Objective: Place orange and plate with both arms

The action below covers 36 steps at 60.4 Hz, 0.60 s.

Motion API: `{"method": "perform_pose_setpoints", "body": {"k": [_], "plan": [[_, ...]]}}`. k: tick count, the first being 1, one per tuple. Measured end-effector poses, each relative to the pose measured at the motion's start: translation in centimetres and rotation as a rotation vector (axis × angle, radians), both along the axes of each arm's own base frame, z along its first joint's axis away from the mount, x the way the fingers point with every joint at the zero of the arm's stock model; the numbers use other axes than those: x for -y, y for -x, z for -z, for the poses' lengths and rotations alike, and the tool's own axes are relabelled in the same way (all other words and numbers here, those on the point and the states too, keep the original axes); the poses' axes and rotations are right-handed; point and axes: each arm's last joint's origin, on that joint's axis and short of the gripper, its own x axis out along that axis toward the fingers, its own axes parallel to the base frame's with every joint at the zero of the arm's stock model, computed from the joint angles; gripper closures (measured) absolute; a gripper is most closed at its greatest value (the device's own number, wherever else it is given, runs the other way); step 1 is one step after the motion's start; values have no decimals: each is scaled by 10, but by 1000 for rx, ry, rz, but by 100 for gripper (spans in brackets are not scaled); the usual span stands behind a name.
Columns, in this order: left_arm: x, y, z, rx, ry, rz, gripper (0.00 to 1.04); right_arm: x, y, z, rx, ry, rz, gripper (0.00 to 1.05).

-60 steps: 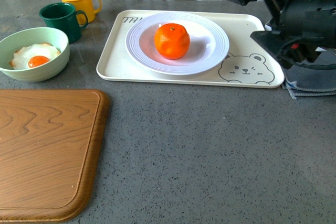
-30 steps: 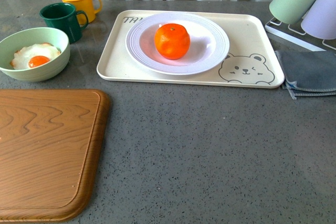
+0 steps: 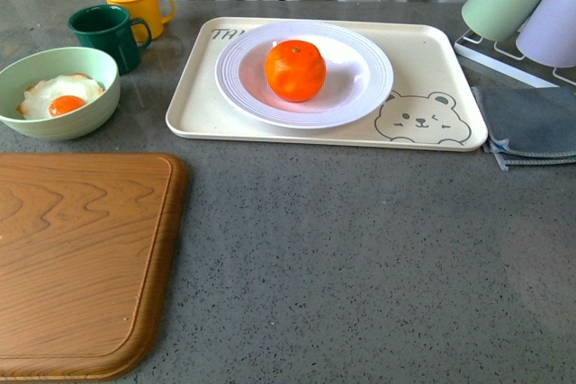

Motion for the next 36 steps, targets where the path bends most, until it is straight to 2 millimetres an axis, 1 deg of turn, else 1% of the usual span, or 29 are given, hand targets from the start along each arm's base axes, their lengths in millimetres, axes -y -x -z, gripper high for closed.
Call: {"method": "perform_pose_setpoints", "body": {"k": [11,36], "plan": [[0,0,0,0,0,0,9,0,13,0,0,0,-1,103],[0,0,0,0,0,0,9,0,31,-10,29,0,-1,103]]}}
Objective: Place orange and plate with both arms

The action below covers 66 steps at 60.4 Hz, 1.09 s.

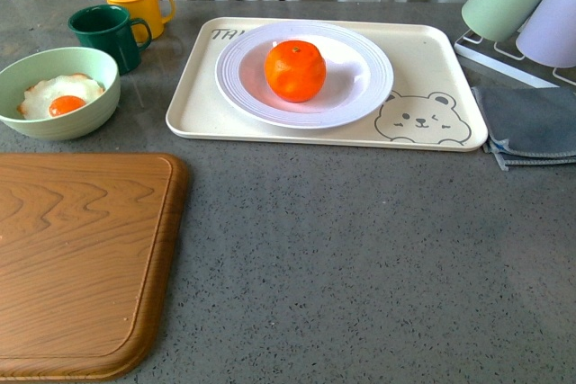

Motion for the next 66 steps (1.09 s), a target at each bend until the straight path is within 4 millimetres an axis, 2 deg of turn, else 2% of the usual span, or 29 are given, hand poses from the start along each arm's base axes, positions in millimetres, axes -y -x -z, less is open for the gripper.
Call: {"method": "perform_pose_setpoints", "body": {"k": [54,60,66], "plan": [[0,0,0,0,0,0,9,0,23,-2,8,0,0,103],[0,0,0,0,0,0,9,0,33,2,-6,0,-2,103],[0,0,0,0,0,0,9,0,34,1,3,0,-1,103]]}}
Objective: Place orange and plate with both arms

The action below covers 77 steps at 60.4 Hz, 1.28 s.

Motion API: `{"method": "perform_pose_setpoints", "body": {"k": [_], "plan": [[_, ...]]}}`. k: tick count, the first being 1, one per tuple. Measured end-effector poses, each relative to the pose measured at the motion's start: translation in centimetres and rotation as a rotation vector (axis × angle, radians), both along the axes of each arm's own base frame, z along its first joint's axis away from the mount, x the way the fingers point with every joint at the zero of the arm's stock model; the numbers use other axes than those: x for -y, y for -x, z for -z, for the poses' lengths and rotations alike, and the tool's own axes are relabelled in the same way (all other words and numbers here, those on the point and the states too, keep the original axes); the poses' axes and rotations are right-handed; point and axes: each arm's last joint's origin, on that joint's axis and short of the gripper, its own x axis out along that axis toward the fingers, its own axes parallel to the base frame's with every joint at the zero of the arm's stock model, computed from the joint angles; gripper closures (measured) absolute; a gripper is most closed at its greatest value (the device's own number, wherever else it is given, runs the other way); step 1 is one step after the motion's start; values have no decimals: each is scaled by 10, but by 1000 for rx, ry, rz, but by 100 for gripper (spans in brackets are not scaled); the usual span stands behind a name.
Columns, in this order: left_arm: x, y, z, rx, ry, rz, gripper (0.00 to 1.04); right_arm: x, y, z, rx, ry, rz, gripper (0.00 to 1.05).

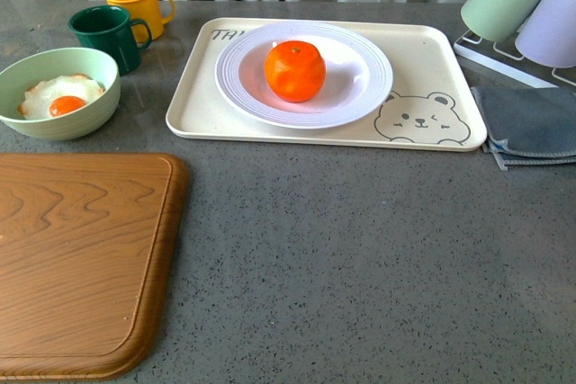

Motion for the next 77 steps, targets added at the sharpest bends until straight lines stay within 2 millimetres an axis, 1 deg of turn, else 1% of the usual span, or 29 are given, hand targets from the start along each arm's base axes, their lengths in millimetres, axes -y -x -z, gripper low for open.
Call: {"method": "perform_pose_setpoints", "body": {"k": [11,13,15,16,19,20,23,24,26,29,32,37,43,47,77], "plan": [[0,0,0,0,0,0,9,0,0,0,0,0,-1,103],[0,0,0,0,0,0,9,0,0,0,1,1,-1,100],[0,0,0,0,0,0,9,0,0,0,0,1,-1,93],[0,0,0,0,0,0,9,0,0,0,0,1,-1,91],[0,0,0,0,0,0,9,0,0,0,0,1,-1,80],[0,0,0,0,0,0,9,0,0,0,0,1,-1,79],[0,0,0,0,0,0,9,0,0,0,0,1,-1,67],[0,0,0,0,0,0,9,0,0,0,0,1,-1,67],[0,0,0,0,0,0,9,0,0,0,0,1,-1,60],[0,0,0,0,0,0,9,0,0,0,0,1,-1,53],[0,0,0,0,0,0,9,0,0,0,0,1,-1,43],[0,0,0,0,0,0,9,0,0,0,0,1,-1,22],[0,0,0,0,0,0,9,0,0,0,0,1,-1,8],[0,0,0,0,0,0,9,0,0,0,0,1,-1,9],[0,0,0,0,0,0,9,0,0,0,0,1,-1,9]]}}
